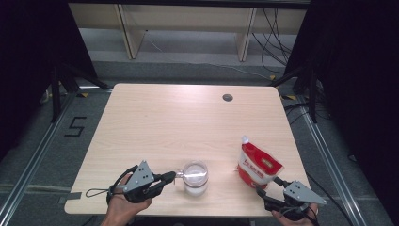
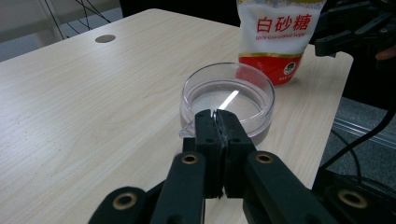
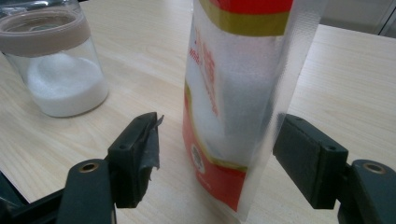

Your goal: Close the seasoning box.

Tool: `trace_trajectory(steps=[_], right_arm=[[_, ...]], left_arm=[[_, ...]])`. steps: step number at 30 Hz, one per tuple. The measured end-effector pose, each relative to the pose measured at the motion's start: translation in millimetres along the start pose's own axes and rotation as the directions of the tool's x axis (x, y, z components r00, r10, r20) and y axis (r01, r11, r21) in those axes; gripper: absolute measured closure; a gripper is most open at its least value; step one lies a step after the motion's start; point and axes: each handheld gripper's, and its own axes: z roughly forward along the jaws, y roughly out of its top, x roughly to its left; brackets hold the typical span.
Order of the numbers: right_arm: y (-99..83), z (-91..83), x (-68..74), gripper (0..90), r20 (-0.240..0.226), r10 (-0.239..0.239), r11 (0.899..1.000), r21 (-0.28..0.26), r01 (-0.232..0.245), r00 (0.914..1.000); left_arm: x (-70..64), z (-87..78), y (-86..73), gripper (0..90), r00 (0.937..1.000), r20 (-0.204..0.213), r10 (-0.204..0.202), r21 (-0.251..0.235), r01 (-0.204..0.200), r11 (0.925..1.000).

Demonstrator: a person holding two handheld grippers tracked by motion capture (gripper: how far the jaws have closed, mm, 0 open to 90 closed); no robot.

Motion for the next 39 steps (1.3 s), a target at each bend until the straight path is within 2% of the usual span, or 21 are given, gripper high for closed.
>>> trace_trajectory(steps=[3,7,8,10,11,12,17,19,20,23,24,25,26,28,30,31,32,34,36,37,39], right_arm=[[0.7,-1.0,0.1,32.2,0.002,-0.002,1.000,-0.001,0.002,1.0000],[0.8,-1.4,-0.1,32.2,0.012,-0.007,1.000,-0.003,0.007,0.9999],[0.7,-1.3,-0.1,32.2,0.005,-0.005,1.000,0.000,0.005,1.0000],[0.4,-2.4,1.6,32.2,0.012,0.015,1.000,0.010,-0.015,0.9998],[0.8,-1.4,-1.2,32.2,0.013,-0.022,1.000,-0.005,0.022,0.9997],[0.7,-1.4,-0.8,32.2,0.009,-0.016,1.000,-0.002,0.016,0.9998],[0.8,-1.5,-0.7,32.2,0.007,-0.016,1.000,-0.001,0.016,0.9998],[0.8,-1.3,-0.8,32.2,0.007,-0.018,1.000,-0.001,0.018,0.9998],[0.8,-1.3,-0.8,32.2,0.007,-0.018,1.000,-0.001,0.018,0.9998],[0.8,-1.8,0.6,32.2,0.010,-0.001,1.000,0.002,0.001,1.0000],[0.9,-1.4,-0.4,32.2,0.007,-0.013,1.000,-0.002,0.013,0.9999],[0.8,-1.3,-0.8,32.2,0.008,-0.017,1.000,-0.002,0.017,0.9998],[0.8,-1.3,-0.9,32.2,0.008,-0.017,1.000,-0.002,0.017,0.9998],[0.7,-0.9,-1.0,32.2,0.004,-0.015,1.000,-0.004,0.015,0.9999],[0.6,-0.9,-0.9,32.2,0.003,-0.015,1.000,-0.004,0.015,0.9999],[0.7,-0.9,-0.9,32.2,0.003,-0.015,1.000,-0.004,0.015,0.9999],[0.6,-0.9,-0.9,32.2,0.003,-0.015,1.000,-0.004,0.015,0.9999],[0.7,-0.9,-0.8,32.2,0.003,-0.014,1.000,-0.004,0.014,0.9999],[0.6,-1.4,0.2,32.2,0.008,-0.002,1.000,0.001,0.002,1.0000],[0.7,-0.5,-0.8,32.2,-0.003,-0.018,1.000,-0.004,0.018,0.9998],[0.8,-1.0,-1.0,32.2,0.000,-0.021,1.000,-0.001,0.021,0.9998]], left_arm=[[-0.7,-0.3,-1.5,83.0,0.9997,0.018,-0.018,-0.004,0.018,0.9998],[2.1,-0.3,-4.5,73.7,0.9995,0.025,0.019,0.009,-0.019,0.9998],[0.1,-0.9,-5.7,69.6,1.0000,0.008,-0.002,0.017,0.002,0.9999],[1.1,-1.3,-7.1,63.2,0.9998,0.007,0.017,0.015,-0.018,0.9997],[1.5,-1.6,-7.5,59.9,0.9995,0.007,0.031,0.018,-0.031,0.9994],[1.8,-1.9,-7.8,55.6,0.9993,0.006,0.037,0.021,-0.037,0.9991],[3.9,-4.4,-10.2,40.8,0.9999,0.000,0.013,0.015,-0.013,0.9998],[4.2,-6.0,-11.8,37.2,0.9995,-0.020,-0.026,0.016,0.026,0.9995],[6.7,-6.4,-12.5,35.3,0.9998,-0.017,-0.013,0.014,0.013,0.9998],[9.0,-8.2,-15.7,32.9,0.9991,-0.032,-0.029,0.024,0.029,0.9993],[10.4,-8.5,-16.3,32.3,0.9994,-0.031,-0.016,0.026,0.016,0.9995],[9.5,-8.8,-17.9,31.7,0.9984,-0.037,-0.042,0.029,0.043,0.9987],[12.1,-9.1,-18.5,31.5,0.9995,-0.028,-0.013,0.029,0.014,0.9995],[10.7,-10.1,-20.6,30.8,0.9976,-0.044,-0.053,0.031,0.055,0.9980],[13.0,-11.2,-21.8,30.3,0.9985,-0.044,-0.035,0.034,0.036,0.9988],[12.5,-10.8,-23.4,30.1,0.9975,-0.041,-0.058,0.030,0.059,0.9978],[13.5,-11.6,-24.1,29.9,0.9980,-0.045,-0.044,0.036,0.045,0.9983],[12.6,-12.0,-26.5,29.8,0.9967,-0.052,-0.063,0.041,0.065,0.9970],[14.2,-12.9,-28.3,29.7,0.9978,-0.049,-0.045,0.050,0.047,0.9976],[12.5,-12.4,-29.9,29.7,0.9961,-0.050,-0.073,0.045,0.075,0.9961],[13.0,-12.7,-32.2,29.6,0.9965,-0.049,-0.068,0.051,0.070,0.9962]])
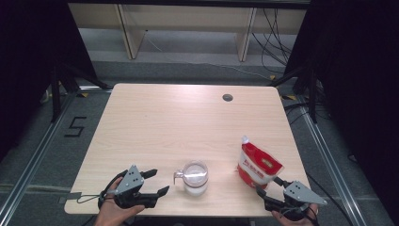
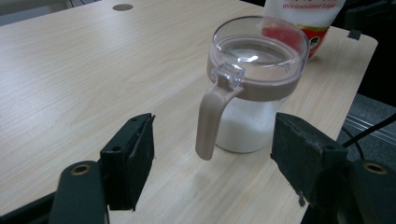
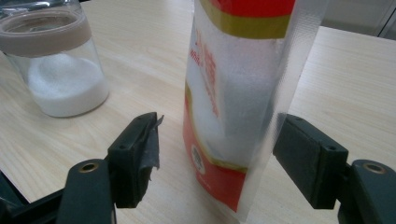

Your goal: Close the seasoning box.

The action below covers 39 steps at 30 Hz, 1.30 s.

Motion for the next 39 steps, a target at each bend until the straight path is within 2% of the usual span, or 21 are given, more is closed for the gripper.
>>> trace_trajectory(steps=[3,4,5,6,7,9,10,11,14,15,17,22,23,26,28,30,34,36,39], right_arm=[[-0.2,-0.4,1.3,32.2,0.011,0.015,1.000,0.000,-0.015,0.9998],[0.1,0.0,0.9,32.2,0.003,0.004,1.000,-0.003,-0.004,1.0000],[0.0,0.5,0.7,32.2,0.008,-0.001,1.000,-0.004,0.002,1.0000],[0.3,0.1,1.0,32.2,0.002,0.001,1.000,-0.003,-0.001,1.0000],[0.3,0.0,1.0,32.2,0.002,0.001,1.000,-0.004,-0.001,1.0000],[0.3,-0.2,1.2,32.2,0.003,0.004,1.000,-0.002,-0.004,1.0000],[0.3,-0.3,1.3,32.2,0.005,0.003,1.000,-0.001,-0.003,1.0000],[0.5,-0.3,1.5,32.2,0.009,0.002,1.000,-0.007,-0.002,1.0000],[0.2,0.1,1.3,32.1,0.011,-0.008,1.000,-0.001,0.008,0.9999],[0.2,0.1,1.3,31.8,0.010,-0.008,1.000,-0.002,0.008,0.9999],[0.6,-0.4,1.4,30.2,0.014,-0.009,1.000,0.006,0.009,0.9999],[0.6,0.0,0.8,25.7,0.021,0.006,1.000,-0.005,-0.006,0.9998],[0.9,-0.1,0.2,24.5,0.025,-0.003,1.000,-0.008,0.004,0.9997],[1.3,-0.6,0.8,19.0,0.050,0.018,1.000,-0.009,-0.017,0.9986],[0.9,-0.1,1.1,17.1,0.037,0.037,0.999,-0.008,-0.037,0.9986],[1.2,-1.2,2.1,16.0,0.058,0.032,1.000,-0.001,-0.032,0.9978],[0.9,-0.5,0.6,15.8,0.046,0.005,1.000,0.000,-0.005,0.9989],[0.8,-0.3,0.9,15.7,0.038,0.017,1.000,-0.001,-0.017,0.9991],[0.8,0.2,-0.1,15.7,0.033,0.002,1.000,-0.007,-0.002,0.9995]], left_arm=[[0.1,-1.2,-2.4,29.3,0.9999,-0.005,0.012,0.012,-0.012,0.9999],[1.4,-1.7,-2.8,29.2,0.9994,-0.002,0.035,0.015,-0.035,0.9993],[0.6,-1.9,-4.1,28.9,0.9998,-0.004,0.022,0.017,-0.022,0.9996],[1.0,-1.8,-4.8,28.4,0.9994,-0.004,0.034,0.019,-0.034,0.9993],[-0.6,-1.0,-6.8,27.8,1.0000,0.000,0.003,0.019,-0.003,0.9998],[0.3,-2.0,-8.4,27.2,0.9993,-0.005,0.038,0.039,-0.038,0.9985],[0.0,-1.1,-10.0,26.5,0.9994,-0.007,0.034,0.034,-0.034,0.9988],[-1.5,-1.4,-11.5,25.8,0.9998,-0.015,0.014,0.044,-0.014,0.9989],[-2.3,-0.5,-14.1,21.8,0.9998,-0.019,0.004,0.043,-0.003,0.9991],[-1.7,-0.8,-14.8,20.2,0.9997,-0.019,0.012,0.049,-0.011,0.9987],[-3.3,-0.8,-16.6,16.8,0.9997,-0.021,-0.007,0.046,0.008,0.9989],[-3.6,-2.8,-21.1,15.6,1.0000,-0.006,-0.007,0.048,0.007,0.9988],[-2.2,-4.1,-21.5,15.7,0.9999,-0.003,0.013,0.057,-0.013,0.9983],[-3.1,-4.8,-23.1,15.6,1.0000,-0.008,-0.004,0.056,0.004,0.9984],[-3.7,-4.5,-24.0,15.6,0.9999,-0.007,-0.013,0.051,0.013,0.9986],[-3.5,-4.6,-24.3,15.7,0.9999,-0.008,-0.008,0.053,0.008,0.9985],[-2.3,-4.7,-25.2,15.7,0.9999,-0.010,0.002,0.054,-0.002,0.9985],[-2.0,-5.3,-25.3,15.7,0.9999,-0.012,0.005,0.065,-0.004,0.9979],[-2.4,-5.0,-25.4,15.7,1.0000,-0.008,0.000,0.063,0.000,0.9980]])
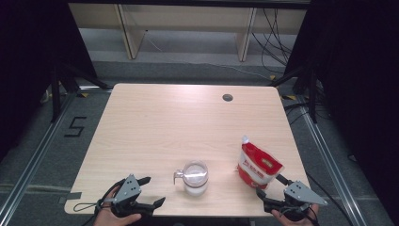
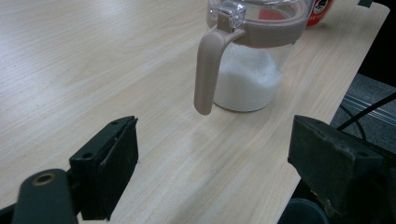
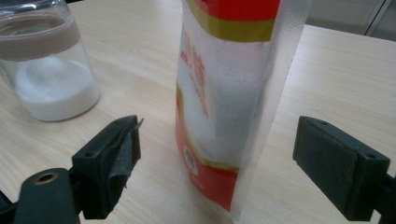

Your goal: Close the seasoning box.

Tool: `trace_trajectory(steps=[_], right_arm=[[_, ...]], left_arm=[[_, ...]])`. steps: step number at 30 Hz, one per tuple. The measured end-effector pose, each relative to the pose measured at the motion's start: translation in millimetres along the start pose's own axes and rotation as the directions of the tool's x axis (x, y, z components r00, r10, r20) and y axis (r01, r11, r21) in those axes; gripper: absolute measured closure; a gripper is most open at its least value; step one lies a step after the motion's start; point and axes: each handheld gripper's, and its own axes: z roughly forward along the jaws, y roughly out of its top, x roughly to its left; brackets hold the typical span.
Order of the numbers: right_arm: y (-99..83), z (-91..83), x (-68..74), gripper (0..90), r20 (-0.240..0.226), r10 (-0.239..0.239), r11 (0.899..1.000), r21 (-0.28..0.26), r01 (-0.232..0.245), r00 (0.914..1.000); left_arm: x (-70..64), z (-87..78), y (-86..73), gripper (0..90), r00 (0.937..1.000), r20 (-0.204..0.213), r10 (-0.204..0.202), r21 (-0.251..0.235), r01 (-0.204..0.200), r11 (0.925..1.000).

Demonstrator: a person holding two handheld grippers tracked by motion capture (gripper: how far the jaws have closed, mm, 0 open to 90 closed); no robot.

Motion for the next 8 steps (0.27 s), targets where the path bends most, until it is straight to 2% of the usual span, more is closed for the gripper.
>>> trace_trajectory(steps=[1,2,3,4,8], right_arm=[[-0.2,-1.8,3.5,15.8,0.012,0.050,0.999,0.015,-0.050,0.9987],[-0.1,0.1,1.2,15.8,-0.010,0.029,1.000,0.002,-0.029,0.9995],[-0.2,0.2,1.1,15.8,-0.010,0.030,1.000,0.002,-0.030,0.9995],[-0.2,-0.1,-0.7,15.8,0.009,-0.007,1.000,-0.003,0.007,0.9999],[-0.2,0.1,-0.9,15.8,0.011,-0.008,1.000,-0.003,0.008,0.9999]], left_arm=[[-0.3,0.3,0.0,15.7,1.0000,0.001,-0.006,-0.003,0.006,1.0000],[-1.0,0.8,-0.4,15.7,0.9999,-0.003,-0.011,-0.010,0.011,0.9999],[-0.2,0.2,-0.4,15.7,1.0000,-0.004,-0.003,0.000,0.003,1.0000],[-0.3,0.5,-0.5,15.7,1.0000,-0.004,-0.006,-0.002,0.006,1.0000],[-0.3,0.5,-0.6,15.7,1.0000,-0.006,-0.006,0.002,0.006,1.0000]])
